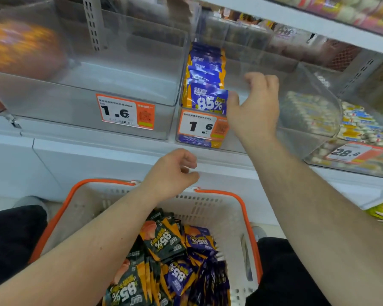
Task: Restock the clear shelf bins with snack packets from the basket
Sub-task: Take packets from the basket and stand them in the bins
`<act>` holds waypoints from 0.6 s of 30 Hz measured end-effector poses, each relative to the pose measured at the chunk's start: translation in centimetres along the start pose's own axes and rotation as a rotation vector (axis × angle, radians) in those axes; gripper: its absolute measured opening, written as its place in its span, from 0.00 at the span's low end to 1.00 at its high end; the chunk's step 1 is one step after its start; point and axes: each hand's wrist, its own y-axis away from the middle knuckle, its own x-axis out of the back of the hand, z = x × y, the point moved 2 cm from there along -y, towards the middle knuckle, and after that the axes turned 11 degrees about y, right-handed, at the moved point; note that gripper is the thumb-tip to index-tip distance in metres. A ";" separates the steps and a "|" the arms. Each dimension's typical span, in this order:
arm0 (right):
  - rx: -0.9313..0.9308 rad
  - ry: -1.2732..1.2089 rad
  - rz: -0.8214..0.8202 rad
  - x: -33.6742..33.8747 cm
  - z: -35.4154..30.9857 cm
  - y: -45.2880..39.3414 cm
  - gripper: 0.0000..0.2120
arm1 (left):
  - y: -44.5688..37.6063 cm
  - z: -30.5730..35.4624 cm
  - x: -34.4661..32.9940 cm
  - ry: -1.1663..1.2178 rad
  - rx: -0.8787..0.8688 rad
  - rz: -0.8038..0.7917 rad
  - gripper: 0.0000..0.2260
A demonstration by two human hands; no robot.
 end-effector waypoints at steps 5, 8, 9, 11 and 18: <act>0.438 -0.194 0.015 -1.8 0.0 7.4 0.05 | 0.7 -4.5 -1.6 -0.171 0.109 -0.143 0.08; 0.526 0.026 -0.558 -4.8 2.9 12.8 0.02 | 1.3 -7.3 -2.2 -0.271 0.177 -0.210 0.07; 0.538 0.194 -0.879 -5.9 4.1 14.7 0.04 | 1.5 -8.1 -2.3 -0.305 0.203 -0.226 0.08; 0.522 0.506 -1.432 -7.8 6.6 18.8 0.07 | 1.9 -9.3 -2.6 -0.354 0.231 -0.264 0.09; 0.400 0.664 -1.912 -11.4 9.4 29.2 0.29 | 2.0 -10.7 -3.2 -0.376 0.265 -0.291 0.10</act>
